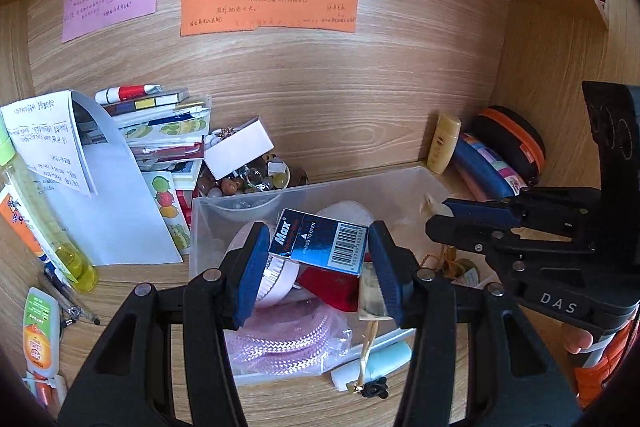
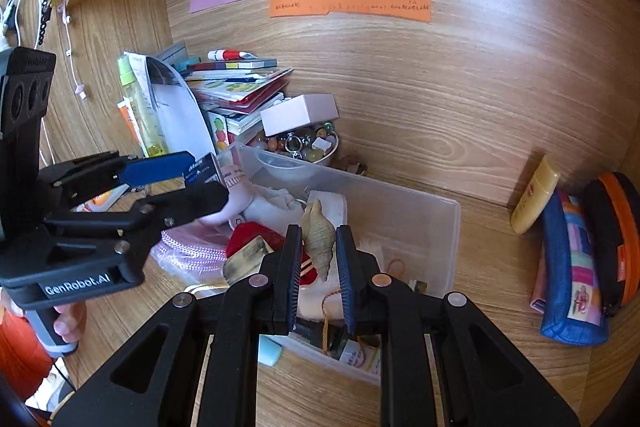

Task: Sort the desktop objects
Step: 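Carry the Max box with the left tool while the right carries the seashell over the bin, then open both tools to release the Max box and seashell into the bin, then lower both tools toward the light-blue bottle and black hair clip, then grasp the light-blue bottle with the left tool while the right grasps the black hair clip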

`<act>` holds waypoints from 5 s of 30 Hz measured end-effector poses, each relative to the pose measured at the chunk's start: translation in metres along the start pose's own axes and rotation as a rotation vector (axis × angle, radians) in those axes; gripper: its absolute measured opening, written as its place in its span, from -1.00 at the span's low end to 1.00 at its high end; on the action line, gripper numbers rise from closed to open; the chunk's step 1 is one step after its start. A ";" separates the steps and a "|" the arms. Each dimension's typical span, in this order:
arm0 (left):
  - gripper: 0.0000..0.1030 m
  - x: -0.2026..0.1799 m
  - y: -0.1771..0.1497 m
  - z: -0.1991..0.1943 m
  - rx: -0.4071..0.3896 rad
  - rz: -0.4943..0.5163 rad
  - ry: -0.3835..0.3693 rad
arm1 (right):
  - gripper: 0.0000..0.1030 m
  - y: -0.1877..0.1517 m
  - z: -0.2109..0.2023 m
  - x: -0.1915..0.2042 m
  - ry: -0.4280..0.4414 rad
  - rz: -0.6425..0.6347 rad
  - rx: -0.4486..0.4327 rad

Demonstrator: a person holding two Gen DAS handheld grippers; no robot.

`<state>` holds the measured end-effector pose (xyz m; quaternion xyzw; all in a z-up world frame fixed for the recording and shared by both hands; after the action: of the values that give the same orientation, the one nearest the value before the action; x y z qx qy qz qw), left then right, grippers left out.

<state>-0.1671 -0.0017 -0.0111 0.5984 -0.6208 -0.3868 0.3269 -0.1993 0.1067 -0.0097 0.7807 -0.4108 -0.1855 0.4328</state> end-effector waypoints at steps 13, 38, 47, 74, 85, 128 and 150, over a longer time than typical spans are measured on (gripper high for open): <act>-0.01 -0.010 -0.017 0.018 0.007 0.072 0.023 | -0.70 -0.019 0.024 -0.012 -0.053 -0.006 0.054; 0.23 -0.013 -0.018 0.012 -0.029 0.105 0.064 | -0.48 -0.023 0.027 0.000 -0.079 -0.070 0.044; 0.54 -0.006 -0.011 -0.003 -0.078 0.049 0.016 | -0.14 -0.016 0.014 -0.007 -0.094 -0.023 -0.009; 0.93 0.025 -0.017 -0.038 -0.047 -0.008 0.122 | 0.68 -0.030 -0.044 0.007 -0.117 0.036 -0.054; 0.93 0.052 -0.058 -0.062 -0.009 -0.012 0.117 | 0.68 -0.072 -0.022 0.062 -0.008 -0.022 0.067; 0.93 0.004 -0.107 -0.027 0.192 0.069 0.029 | -0.59 -0.091 0.000 0.032 -0.063 0.014 0.139; 0.93 -0.025 -0.104 0.041 0.389 -0.080 0.122 | -0.59 -0.090 -0.033 0.008 0.021 0.108 0.019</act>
<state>-0.1498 0.0285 -0.1198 0.6967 -0.6387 -0.2354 0.2265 -0.1299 0.1436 -0.0650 0.7634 -0.4497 -0.1498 0.4388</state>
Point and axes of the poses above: each gripper's, at about its wrist camera, not at the fingertips, and z roughly the way its jaws point, x to its left, y to its top, the point moved 2 cm from there along z, roughly the way its jaws point, and after that the axes turned 5 degrees about -x, right-handed, at the moved point
